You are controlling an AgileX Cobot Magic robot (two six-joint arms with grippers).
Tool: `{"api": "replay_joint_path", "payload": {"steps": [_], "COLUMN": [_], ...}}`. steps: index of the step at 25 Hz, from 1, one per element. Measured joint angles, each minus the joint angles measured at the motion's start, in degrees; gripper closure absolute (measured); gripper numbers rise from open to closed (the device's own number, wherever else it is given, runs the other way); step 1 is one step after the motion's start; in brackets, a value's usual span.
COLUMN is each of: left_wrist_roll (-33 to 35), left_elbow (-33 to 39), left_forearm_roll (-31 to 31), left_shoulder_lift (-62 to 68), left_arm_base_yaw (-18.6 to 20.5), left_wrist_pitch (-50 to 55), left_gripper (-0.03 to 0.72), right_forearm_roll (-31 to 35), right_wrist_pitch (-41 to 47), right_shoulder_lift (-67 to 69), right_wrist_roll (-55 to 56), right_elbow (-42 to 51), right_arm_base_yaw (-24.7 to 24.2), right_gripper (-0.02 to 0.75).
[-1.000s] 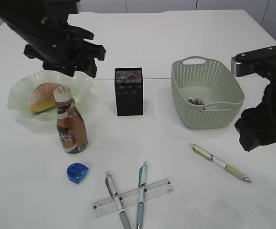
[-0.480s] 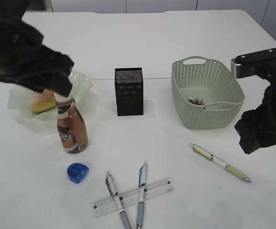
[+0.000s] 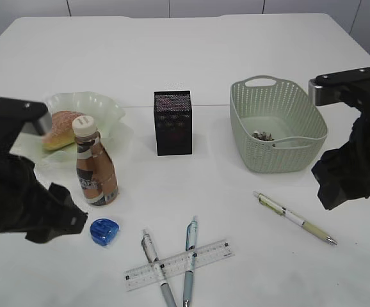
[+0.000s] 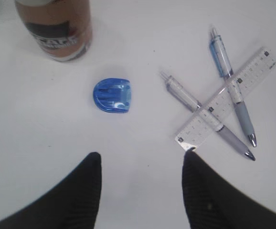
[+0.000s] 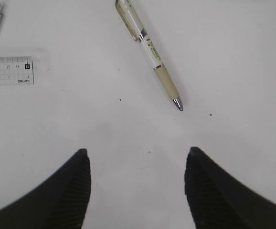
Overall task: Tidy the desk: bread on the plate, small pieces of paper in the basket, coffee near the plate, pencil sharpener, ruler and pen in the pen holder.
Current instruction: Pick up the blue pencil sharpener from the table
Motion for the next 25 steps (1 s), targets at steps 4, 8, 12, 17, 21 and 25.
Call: {"api": "replay_joint_path", "payload": {"steps": [4, 8, 12, 17, 21, 25], "left_wrist_roll": [0.2, 0.3, 0.3, 0.6, 0.7, 0.7], "left_elbow": [9.6, 16.6, 20.8, 22.1, 22.1, 22.1], "left_forearm_roll": [-1.1, -0.6, 2.3, 5.8, 7.5, 7.1], "left_shoulder_lift": [0.0, 0.0, 0.6, 5.5, 10.6, 14.8], "left_arm_base_yaw": [-0.8, -0.8, -0.8, -0.8, -0.8, -0.8], "left_wrist_pitch": [-15.2, -30.2, -43.8, -49.6, -55.7, -60.9], "left_gripper": [0.285, 0.285, 0.285, 0.285, 0.285, 0.244], "right_forearm_roll": [0.1, 0.1, 0.1, 0.1, 0.1, 0.1], "right_wrist_pitch": [0.1, 0.1, 0.1, 0.2, 0.2, 0.2], "right_shoulder_lift": [0.0, 0.0, 0.0, 0.0, 0.0, 0.0], "right_wrist_roll": [0.0, 0.0, 0.0, 0.0, 0.0, 0.0], "right_elbow": [0.0, 0.0, 0.0, 0.0, 0.0, 0.0], "right_arm_base_yaw": [0.0, 0.0, 0.0, 0.0, 0.0, 0.0], "right_gripper": [0.28, 0.28, 0.28, 0.28, 0.28, 0.28]}}
